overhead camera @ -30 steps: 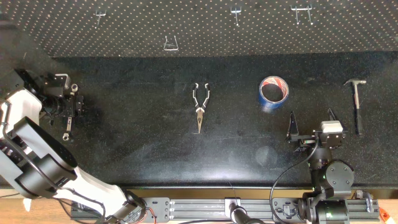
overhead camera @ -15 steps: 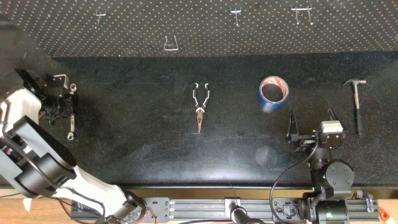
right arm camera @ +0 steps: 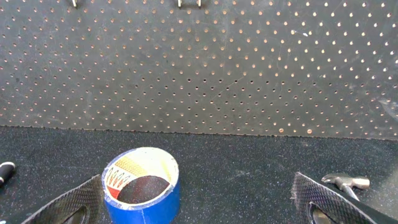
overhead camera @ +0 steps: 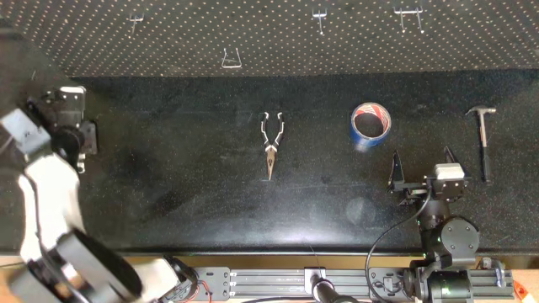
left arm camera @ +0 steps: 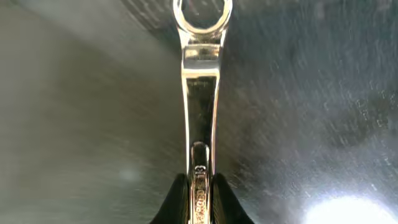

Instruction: Place Tools Onto Pegboard

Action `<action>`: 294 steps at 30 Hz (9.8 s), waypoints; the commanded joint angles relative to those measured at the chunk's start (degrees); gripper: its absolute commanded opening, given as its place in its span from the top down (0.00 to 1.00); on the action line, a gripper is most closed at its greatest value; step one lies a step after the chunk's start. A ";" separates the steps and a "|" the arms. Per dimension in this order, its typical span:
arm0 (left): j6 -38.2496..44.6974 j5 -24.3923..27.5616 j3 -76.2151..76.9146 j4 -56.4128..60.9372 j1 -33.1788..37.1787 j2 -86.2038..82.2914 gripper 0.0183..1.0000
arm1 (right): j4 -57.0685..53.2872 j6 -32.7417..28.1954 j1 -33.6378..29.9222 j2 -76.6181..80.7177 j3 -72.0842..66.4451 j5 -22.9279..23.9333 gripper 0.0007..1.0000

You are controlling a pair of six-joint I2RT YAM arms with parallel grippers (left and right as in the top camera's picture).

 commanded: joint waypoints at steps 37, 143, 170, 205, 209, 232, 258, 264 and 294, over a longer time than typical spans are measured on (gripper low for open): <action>-31.36 -3.19 -6.93 25.33 -26.71 -11.26 0.99 | -0.31 -0.59 0.28 -0.44 -0.15 0.33 0.02; -29.14 -5.33 -4.35 27.19 -26.77 -3.41 0.99 | -0.31 -0.59 0.28 -0.44 -0.15 0.33 0.02; -29.33 -11.21 -4.35 -11.15 -26.71 -38.47 0.01 | -0.31 -0.59 0.28 -0.44 -0.15 0.35 0.02; -70.07 -20.41 20.90 -39.41 -71.43 7.04 0.00 | -0.31 -0.59 0.28 -0.44 -0.15 0.33 0.02; -67.45 -20.33 26.25 -38.99 -71.34 13.66 0.00 | -0.31 -0.59 0.28 -0.44 -0.15 0.33 0.02; -67.06 -11.96 29.70 -35.23 -67.19 26.12 0.00 | -0.31 -0.59 0.28 -0.44 -0.15 0.33 0.02; -67.06 -10.23 29.70 -32.65 -65.94 30.10 0.00 | -0.31 -0.59 0.28 -0.39 -0.15 0.33 0.02; -67.04 -10.21 29.70 -32.65 -65.94 30.84 0.00 | -0.31 -0.59 0.28 -0.39 -0.15 0.35 0.02; -66.82 -8.31 29.70 -31.65 -65.96 32.44 0.00 | -0.31 -0.59 0.28 -0.39 -0.15 0.33 0.02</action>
